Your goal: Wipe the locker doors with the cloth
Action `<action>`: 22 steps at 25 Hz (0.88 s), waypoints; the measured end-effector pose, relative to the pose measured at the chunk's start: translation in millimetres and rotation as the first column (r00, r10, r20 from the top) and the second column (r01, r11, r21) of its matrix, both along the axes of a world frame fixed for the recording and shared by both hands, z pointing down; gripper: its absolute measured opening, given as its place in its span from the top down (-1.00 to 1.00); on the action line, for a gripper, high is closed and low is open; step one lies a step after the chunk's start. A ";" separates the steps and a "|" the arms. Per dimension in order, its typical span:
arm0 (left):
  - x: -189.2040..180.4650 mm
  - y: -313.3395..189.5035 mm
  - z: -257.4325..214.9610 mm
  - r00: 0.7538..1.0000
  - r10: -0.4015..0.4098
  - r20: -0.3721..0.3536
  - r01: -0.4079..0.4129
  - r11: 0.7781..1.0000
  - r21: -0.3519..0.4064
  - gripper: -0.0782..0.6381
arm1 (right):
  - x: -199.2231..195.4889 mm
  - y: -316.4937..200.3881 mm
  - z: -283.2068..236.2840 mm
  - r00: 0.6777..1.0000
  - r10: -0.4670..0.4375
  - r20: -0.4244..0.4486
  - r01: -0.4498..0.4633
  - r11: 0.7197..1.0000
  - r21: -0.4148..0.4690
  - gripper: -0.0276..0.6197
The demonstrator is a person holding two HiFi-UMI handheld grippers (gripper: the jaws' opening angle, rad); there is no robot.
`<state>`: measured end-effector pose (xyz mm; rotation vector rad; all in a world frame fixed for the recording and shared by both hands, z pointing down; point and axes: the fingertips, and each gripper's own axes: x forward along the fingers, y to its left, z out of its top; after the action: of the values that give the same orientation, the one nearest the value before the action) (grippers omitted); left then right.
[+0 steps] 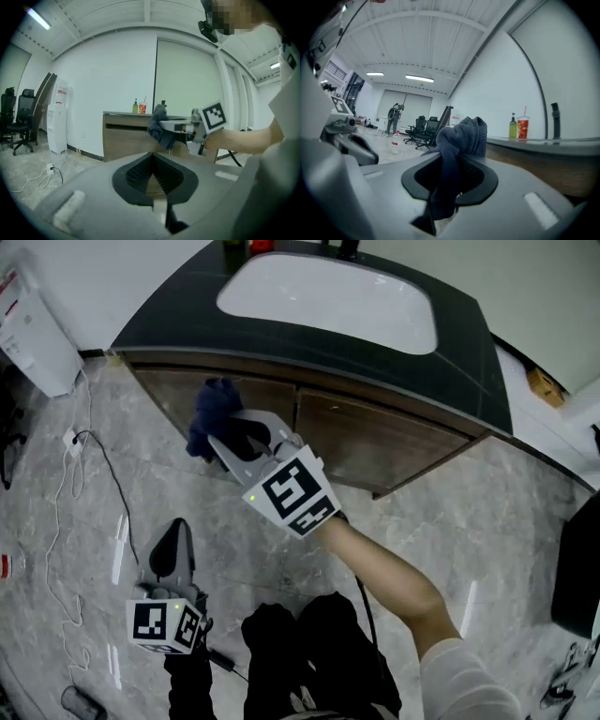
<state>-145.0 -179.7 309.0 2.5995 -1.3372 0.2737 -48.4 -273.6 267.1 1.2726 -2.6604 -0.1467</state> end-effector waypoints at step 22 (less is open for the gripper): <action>112.6 150.3 -392.9 0.950 0.302 -0.083 -0.303 0.953 -0.001 0.79 | 147.1 321.5 -333.6 0.825 0.547 0.141 -0.519 0.833 -0.194 0.66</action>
<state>-32.4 -29.4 -83.9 2.7657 -0.9032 0.2187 98.6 47.9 -66.5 2.0028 -2.2755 0.2638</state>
